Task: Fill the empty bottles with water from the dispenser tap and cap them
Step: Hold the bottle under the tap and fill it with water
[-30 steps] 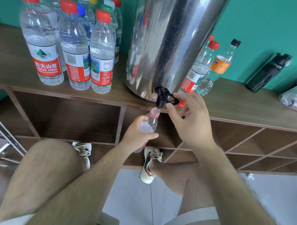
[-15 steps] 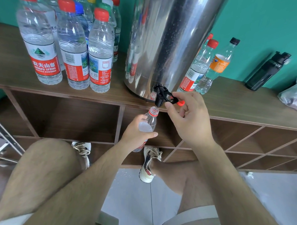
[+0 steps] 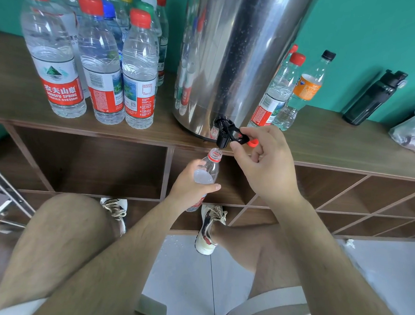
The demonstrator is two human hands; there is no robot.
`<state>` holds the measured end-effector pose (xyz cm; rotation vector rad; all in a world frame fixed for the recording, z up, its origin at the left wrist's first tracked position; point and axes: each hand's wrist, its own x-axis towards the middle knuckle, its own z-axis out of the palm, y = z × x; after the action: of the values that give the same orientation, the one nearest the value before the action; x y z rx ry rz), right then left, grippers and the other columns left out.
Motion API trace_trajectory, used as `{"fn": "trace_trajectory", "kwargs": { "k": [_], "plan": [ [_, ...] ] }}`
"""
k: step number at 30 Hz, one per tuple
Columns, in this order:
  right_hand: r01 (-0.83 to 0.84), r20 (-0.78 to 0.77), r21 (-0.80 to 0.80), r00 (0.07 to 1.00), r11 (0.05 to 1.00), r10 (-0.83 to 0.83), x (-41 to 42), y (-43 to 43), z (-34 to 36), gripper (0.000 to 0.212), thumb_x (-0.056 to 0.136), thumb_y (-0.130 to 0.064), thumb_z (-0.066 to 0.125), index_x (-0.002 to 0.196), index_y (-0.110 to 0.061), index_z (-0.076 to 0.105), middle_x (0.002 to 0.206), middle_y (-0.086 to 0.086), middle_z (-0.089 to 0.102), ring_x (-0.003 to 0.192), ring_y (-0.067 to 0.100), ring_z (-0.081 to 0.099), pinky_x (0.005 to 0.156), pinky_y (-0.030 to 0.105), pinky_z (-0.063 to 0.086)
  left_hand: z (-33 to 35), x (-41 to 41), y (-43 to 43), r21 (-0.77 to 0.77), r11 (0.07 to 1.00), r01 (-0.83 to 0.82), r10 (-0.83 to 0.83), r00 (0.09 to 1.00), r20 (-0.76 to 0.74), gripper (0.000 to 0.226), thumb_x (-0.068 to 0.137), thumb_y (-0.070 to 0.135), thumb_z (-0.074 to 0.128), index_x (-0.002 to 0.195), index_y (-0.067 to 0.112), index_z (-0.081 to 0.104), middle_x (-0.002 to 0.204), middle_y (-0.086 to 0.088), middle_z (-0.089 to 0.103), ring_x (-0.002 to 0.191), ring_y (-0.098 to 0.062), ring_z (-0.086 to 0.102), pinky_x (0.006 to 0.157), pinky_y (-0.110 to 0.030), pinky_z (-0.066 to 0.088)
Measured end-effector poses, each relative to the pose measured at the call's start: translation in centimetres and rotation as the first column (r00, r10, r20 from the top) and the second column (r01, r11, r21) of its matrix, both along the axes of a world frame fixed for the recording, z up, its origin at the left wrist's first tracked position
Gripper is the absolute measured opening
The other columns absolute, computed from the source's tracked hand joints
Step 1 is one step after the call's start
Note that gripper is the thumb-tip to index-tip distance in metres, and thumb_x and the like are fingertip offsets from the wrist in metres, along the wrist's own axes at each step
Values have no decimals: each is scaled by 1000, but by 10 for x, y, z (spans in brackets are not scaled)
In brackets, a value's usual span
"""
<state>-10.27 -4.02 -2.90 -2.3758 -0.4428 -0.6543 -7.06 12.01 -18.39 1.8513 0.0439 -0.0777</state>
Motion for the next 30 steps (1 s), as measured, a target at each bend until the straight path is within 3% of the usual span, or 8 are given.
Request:
{"fn": "trace_trajectory", "kwargs": {
  "k": [4, 15, 30],
  "plan": [
    [-2, 6, -1, 1000, 1000, 2, 1, 0, -1, 29, 94, -32, 74, 120, -20, 72, 110, -9, 56, 61, 9, 53, 67, 13, 44, 0, 0, 0, -10, 1000, 0, 0, 1000, 1, 77, 76, 41, 88, 139, 36, 42, 127, 16, 53, 115, -11, 55, 89, -24, 42],
    [-8, 5, -8, 1000, 1000, 9, 1, 0, 0, 28, 94, -31, 74, 120, -20, 72, 110, -10, 56, 61, 10, 54, 65, 13, 43, -4, 2, 0, 6, 1000, -8, 8, 1000, 1, 78, 75, 44, 88, 137, 38, 42, 131, 15, 53, 117, -12, 55, 98, -31, 47],
    [-6, -15, 16, 1000, 1000, 6, 1, 0, 0, 28, 94, -30, 75, 120, -20, 73, 110, -12, 56, 62, 10, 54, 66, 12, 44, -2, 2, 1, -7, 1000, -10, 10, 1000, -2, 76, 75, 43, 88, 136, 39, 42, 127, 17, 52, 114, -11, 55, 90, -24, 43]
  ]
}}
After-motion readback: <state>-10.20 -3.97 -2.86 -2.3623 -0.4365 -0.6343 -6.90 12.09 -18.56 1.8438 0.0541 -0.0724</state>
